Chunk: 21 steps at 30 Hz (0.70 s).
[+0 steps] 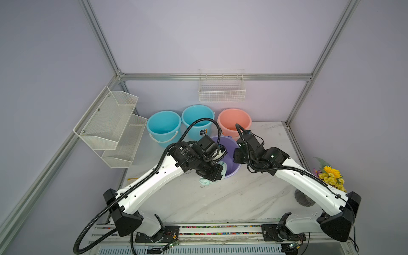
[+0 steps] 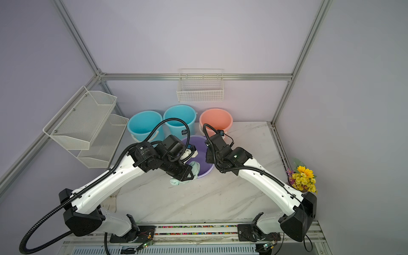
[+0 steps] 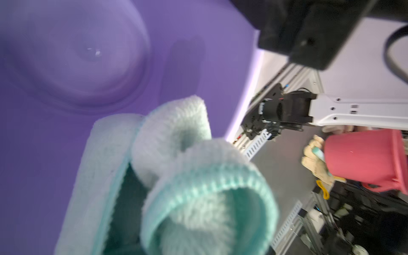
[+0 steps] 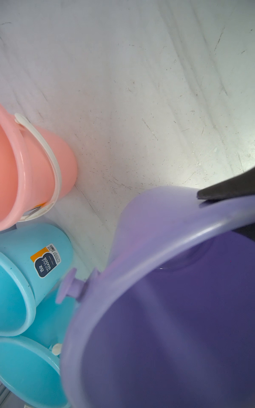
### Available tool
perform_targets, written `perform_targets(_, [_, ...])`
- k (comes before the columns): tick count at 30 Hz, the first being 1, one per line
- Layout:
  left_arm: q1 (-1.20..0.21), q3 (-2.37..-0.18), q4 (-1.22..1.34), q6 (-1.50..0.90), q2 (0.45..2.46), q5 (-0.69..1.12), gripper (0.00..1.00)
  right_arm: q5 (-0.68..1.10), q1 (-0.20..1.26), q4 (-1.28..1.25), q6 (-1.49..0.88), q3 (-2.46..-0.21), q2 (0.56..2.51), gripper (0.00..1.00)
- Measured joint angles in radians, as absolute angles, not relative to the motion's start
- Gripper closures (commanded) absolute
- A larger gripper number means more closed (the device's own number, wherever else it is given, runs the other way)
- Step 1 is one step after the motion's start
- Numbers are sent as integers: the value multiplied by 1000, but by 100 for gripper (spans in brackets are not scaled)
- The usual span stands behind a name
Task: Wipe the inside of the bucket with a cloth
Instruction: Wipe the dirt from the inside of the bucket.
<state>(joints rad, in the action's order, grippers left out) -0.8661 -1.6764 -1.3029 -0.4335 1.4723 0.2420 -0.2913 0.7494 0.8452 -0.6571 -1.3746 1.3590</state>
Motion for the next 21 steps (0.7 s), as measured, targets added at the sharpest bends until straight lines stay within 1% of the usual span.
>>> perform_targets(5, [-845,-1714,-1400,-428,1486,50,100,-301,748,846,-652,-1375,1359,100])
perform_targets(10, [-797,-1771,-1430,-436,1544,-80,100,-306,748,846,-648,-1375,1363,100])
perform_targets(14, [-759,-1818,-1395,-446,1591,-127,100,-291,747,844,-650,-1375,1369,100])
perform_targets(21, [-690,-1853,-1324,-470,1641,-133,100,-276,746,821,-667,-1375,1370,100])
